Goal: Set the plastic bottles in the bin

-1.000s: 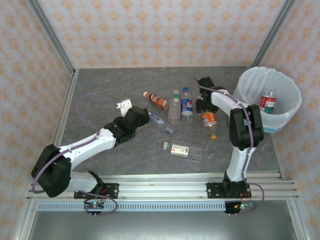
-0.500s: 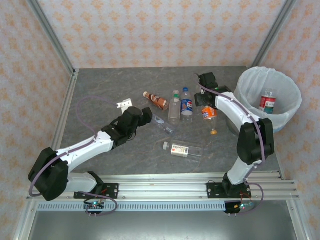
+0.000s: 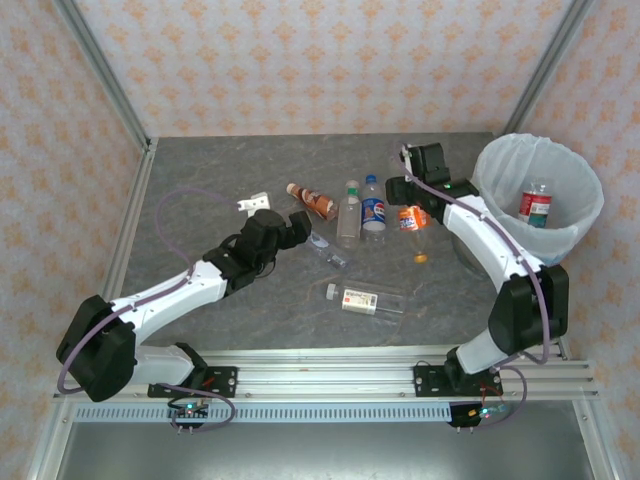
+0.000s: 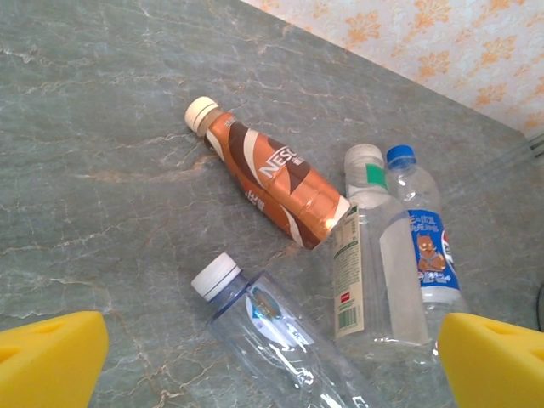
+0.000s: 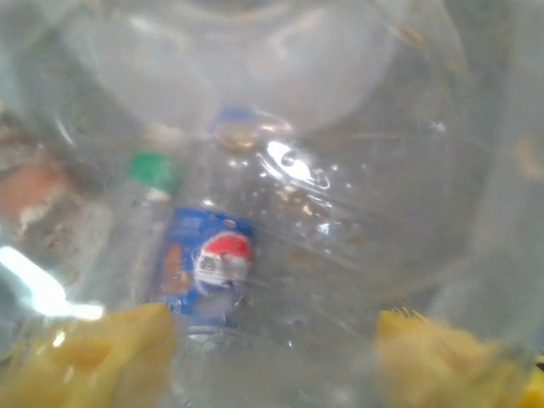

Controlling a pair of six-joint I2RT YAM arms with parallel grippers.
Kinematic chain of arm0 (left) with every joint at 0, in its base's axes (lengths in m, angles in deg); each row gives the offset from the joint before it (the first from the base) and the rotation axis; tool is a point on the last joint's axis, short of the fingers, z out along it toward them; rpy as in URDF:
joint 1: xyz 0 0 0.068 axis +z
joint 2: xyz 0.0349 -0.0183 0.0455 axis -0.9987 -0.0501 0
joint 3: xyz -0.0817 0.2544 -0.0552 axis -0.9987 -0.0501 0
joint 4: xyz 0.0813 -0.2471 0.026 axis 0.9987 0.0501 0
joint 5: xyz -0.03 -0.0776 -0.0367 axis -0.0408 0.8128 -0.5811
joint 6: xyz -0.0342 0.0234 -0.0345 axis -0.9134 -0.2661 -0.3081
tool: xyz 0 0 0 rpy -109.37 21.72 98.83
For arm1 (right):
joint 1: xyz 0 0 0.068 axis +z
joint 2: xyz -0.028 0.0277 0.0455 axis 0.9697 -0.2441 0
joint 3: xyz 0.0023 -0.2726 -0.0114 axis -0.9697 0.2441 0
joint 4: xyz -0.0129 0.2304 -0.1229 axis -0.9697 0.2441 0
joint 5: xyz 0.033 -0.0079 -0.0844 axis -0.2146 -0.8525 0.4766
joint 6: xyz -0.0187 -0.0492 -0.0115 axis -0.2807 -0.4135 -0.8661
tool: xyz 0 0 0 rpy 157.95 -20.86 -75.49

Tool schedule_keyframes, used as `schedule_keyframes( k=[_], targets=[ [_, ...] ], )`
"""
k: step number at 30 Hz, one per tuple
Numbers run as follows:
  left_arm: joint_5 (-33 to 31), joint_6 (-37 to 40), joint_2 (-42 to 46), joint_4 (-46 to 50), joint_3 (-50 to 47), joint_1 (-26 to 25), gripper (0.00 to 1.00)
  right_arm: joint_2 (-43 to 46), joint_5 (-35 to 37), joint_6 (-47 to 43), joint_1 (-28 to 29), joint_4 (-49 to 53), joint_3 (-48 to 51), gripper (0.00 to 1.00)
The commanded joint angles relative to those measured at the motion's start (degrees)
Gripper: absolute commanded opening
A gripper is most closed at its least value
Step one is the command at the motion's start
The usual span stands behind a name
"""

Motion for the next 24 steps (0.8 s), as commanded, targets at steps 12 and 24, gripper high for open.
schedule_keyframes(
  k=[12,24],
  targets=[
    [-2.6,-1.6,-1.7,3.8,3.5,0.4,1.00,13.7,-6.2,4.4,0.4,-10.2,2.6,0.00],
    [-3.5,-2.0,-1.7,4.8,3.1,0.5,1.00,23.1,1.5,2.2,-0.3,-13.5,-0.2,0.00]
  ],
)
